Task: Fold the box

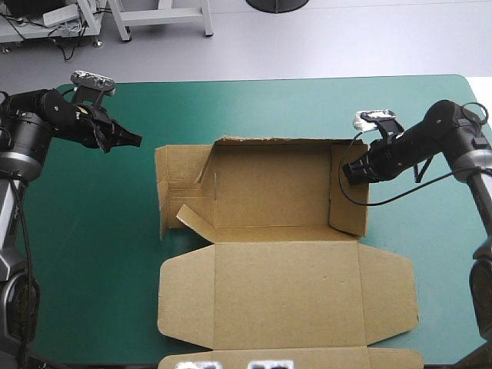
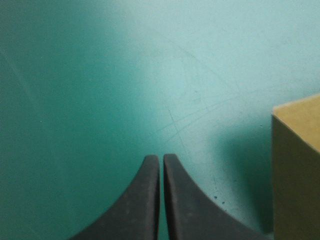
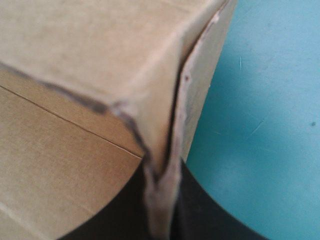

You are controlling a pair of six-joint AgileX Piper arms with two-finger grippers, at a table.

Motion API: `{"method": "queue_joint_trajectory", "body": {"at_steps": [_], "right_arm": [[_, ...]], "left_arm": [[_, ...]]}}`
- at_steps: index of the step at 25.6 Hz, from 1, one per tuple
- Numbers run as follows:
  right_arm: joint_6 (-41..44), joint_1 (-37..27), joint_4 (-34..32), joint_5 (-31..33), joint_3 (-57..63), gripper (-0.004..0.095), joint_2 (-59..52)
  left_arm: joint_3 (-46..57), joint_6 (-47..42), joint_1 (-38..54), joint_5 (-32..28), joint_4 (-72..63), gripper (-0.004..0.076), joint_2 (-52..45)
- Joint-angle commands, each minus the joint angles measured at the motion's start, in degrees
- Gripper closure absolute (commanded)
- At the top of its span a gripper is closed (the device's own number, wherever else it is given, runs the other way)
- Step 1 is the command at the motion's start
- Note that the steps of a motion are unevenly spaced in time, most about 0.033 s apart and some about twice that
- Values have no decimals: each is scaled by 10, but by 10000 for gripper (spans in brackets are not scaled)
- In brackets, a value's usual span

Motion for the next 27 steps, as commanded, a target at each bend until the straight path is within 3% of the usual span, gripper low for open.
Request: {"method": "queue_joint_trajectory", "body": {"at_steps": [1, 6, 10, 13, 19, 27], "right_arm": [[-15, 0, 16, 20, -24, 908, 21], [-38, 0, 19, 15, -24, 907, 82], [-73, 0, 38, -28, -24, 893, 96], [-99, 0, 91, -36, -25, 790, 96], [-105, 0, 94, -28, -28, 586, 94], [-81, 0, 117, 18, -152, 578, 84]], "left_arm": [[-18, 1, 0, -14, -14, 711, -16], [-18, 1, 0, -17, -14, 711, -11], [-18, 1, 0, -16, -14, 711, -11], [-18, 1, 0, -16, -14, 711, -11], [-18, 1, 0, -16, -14, 711, -11], [-18, 1, 0, -16, -11, 711, -11]]}}
